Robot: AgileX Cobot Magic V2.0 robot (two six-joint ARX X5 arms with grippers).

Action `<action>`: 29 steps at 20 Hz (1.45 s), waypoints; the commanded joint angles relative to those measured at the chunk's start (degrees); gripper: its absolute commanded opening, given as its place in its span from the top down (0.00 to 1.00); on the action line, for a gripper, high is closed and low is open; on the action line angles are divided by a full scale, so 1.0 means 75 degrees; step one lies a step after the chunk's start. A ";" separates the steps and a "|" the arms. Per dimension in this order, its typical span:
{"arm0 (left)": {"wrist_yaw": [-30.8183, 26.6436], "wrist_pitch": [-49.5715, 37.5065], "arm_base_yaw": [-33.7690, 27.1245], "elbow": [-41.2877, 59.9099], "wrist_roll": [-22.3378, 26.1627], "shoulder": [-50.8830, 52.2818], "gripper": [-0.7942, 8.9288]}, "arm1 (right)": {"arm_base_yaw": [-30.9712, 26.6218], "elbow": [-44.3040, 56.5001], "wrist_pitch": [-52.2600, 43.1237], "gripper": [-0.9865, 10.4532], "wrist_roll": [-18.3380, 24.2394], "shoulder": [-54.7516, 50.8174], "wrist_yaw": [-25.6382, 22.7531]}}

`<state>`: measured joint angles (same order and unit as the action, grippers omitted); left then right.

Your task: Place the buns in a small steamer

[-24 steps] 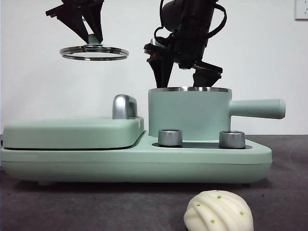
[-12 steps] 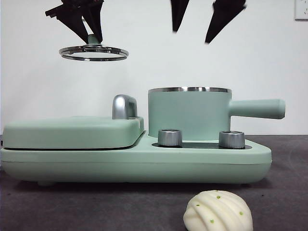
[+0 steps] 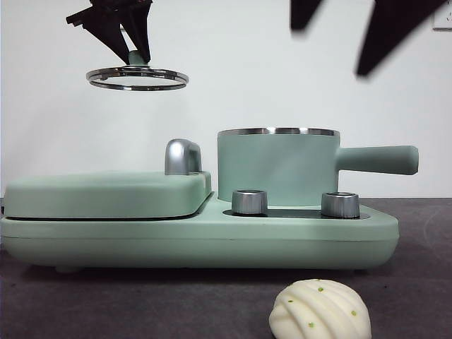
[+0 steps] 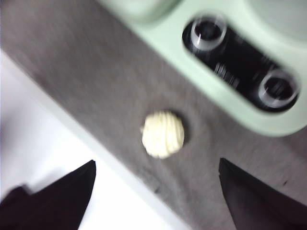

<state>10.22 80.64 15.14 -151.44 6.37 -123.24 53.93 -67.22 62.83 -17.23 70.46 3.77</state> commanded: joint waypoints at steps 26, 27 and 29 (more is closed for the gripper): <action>0.0020 -0.0236 0.0047 -0.0271 -0.0061 0.0015 0.80 | 0.0720 0.3092 -0.4173 0.77 -0.1256 0.1588 -0.0906; 0.0020 -0.0239 0.0047 -0.0271 -0.0064 0.0012 0.80 | 0.0708 0.3002 -0.4106 0.77 -0.1259 0.1582 -0.0874; 0.0020 -0.0239 0.0047 -0.0271 -0.0064 0.0015 0.80 | 0.0632 0.2570 -0.3689 0.77 -0.1265 0.1577 -0.0670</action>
<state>10.22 80.12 15.25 -151.44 6.37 -123.24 58.17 -46.68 36.05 -25.93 81.47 -1.19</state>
